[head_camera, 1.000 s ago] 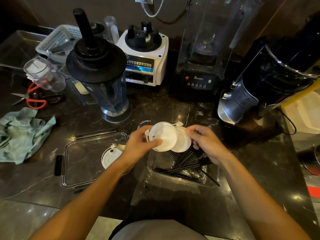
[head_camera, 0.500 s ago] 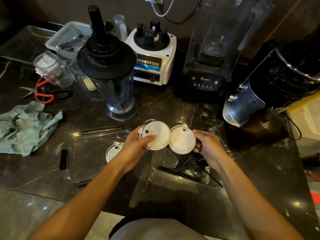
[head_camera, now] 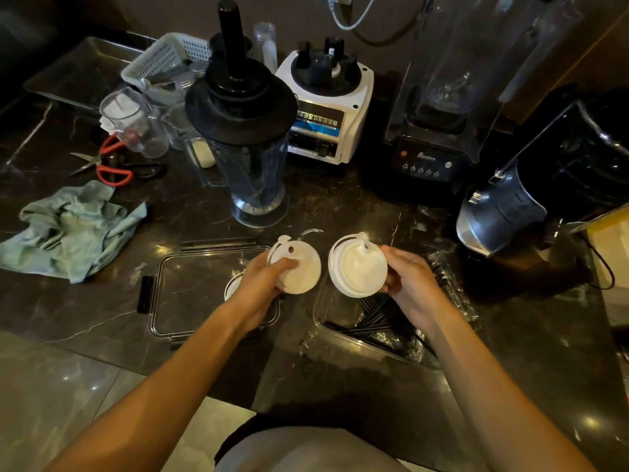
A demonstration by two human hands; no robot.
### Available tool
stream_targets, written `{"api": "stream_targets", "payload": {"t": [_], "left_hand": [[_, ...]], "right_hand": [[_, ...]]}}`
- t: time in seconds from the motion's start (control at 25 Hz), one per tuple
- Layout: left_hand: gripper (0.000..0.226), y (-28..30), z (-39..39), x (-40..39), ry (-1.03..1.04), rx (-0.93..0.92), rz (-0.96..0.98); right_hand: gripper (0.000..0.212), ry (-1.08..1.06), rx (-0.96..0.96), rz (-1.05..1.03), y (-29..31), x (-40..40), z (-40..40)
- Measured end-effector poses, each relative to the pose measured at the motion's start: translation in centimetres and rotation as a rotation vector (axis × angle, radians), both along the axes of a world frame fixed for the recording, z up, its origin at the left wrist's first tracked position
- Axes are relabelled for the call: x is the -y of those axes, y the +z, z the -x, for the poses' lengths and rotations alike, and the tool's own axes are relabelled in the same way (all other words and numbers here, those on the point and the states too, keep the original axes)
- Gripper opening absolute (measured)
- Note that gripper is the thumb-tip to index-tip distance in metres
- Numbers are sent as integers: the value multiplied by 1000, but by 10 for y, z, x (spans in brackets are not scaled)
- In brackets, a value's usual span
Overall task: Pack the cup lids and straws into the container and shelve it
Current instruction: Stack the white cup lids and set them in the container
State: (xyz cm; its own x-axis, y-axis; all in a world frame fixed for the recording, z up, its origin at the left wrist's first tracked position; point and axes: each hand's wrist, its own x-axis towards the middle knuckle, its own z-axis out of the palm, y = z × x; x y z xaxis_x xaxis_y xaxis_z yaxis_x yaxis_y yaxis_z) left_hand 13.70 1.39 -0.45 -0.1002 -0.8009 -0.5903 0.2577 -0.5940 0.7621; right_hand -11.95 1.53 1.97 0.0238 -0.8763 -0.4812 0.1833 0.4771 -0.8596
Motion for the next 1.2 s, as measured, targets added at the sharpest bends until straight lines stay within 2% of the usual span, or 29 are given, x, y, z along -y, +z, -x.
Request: {"api": "stream_targets", "payload": {"t": [0.12, 0.24, 0.52, 0.68, 0.76, 0.92, 1.2], "left_hand": [[50, 1, 1, -4, -102, -203, -57], [36, 6, 4, -10, -155, -224, -41], [56, -4, -5, -22, -109, -307, -19], [39, -3, -2, -26, -211, -180, 104], [39, -3, -1, -27, -199, -169, 116], [43, -6, -3, -25, -192, -233, 125], [40, -7, -11, -27, -224, -262, 175]], "right_hand": [[29, 116, -4, 30, 8, 2, -22], [31, 198, -37, 64, 9, 3, -41], [34, 326, -278, 144, 2, 0, -58], [32, 364, -348, 150, -2, -7, -61], [32, 337, -406, 160, -3, -10, -63], [29, 308, -383, 119, 3, -17, -62], [28, 420, -237, 91, 1, -18, -55]]}}
